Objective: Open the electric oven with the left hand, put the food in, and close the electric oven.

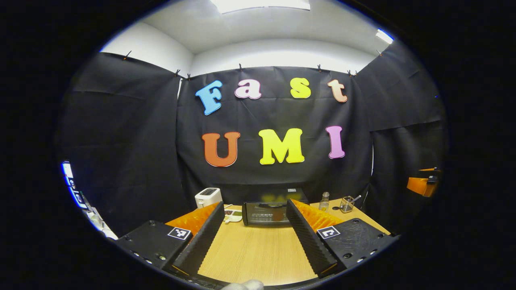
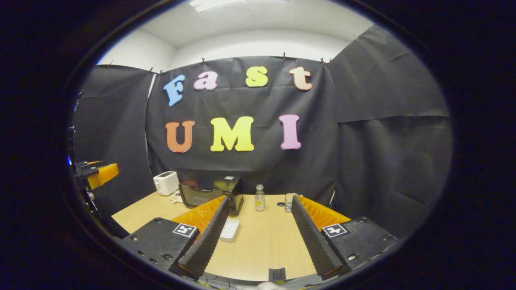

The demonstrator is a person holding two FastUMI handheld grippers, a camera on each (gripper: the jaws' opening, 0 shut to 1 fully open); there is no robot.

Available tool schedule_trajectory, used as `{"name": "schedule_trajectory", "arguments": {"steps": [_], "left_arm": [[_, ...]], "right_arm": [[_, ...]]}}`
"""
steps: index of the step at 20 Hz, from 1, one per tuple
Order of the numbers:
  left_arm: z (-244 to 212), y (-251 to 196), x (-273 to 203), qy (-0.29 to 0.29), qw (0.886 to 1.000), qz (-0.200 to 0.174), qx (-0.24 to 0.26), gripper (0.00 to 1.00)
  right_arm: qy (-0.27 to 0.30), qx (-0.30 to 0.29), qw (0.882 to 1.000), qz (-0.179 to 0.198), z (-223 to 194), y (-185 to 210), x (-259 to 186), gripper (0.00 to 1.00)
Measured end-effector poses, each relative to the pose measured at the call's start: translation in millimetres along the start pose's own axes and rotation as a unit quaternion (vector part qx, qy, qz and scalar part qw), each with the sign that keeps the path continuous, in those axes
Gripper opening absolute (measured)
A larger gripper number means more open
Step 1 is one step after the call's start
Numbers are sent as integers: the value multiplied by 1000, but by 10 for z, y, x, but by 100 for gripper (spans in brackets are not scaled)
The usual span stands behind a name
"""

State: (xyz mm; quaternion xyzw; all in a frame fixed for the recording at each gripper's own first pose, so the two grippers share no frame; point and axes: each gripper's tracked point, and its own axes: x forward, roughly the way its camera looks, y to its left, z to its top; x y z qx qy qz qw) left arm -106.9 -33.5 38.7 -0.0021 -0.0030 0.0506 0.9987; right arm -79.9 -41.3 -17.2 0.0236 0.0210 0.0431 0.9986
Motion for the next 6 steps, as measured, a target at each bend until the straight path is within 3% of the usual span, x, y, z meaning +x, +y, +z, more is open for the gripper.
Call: {"name": "schedule_trajectory", "arguments": {"steps": [6], "left_arm": [[10,73,48,3,1000,-14,1,98]], "right_arm": [[-2,-1,1000,-11,54,57,-10,98]]}}
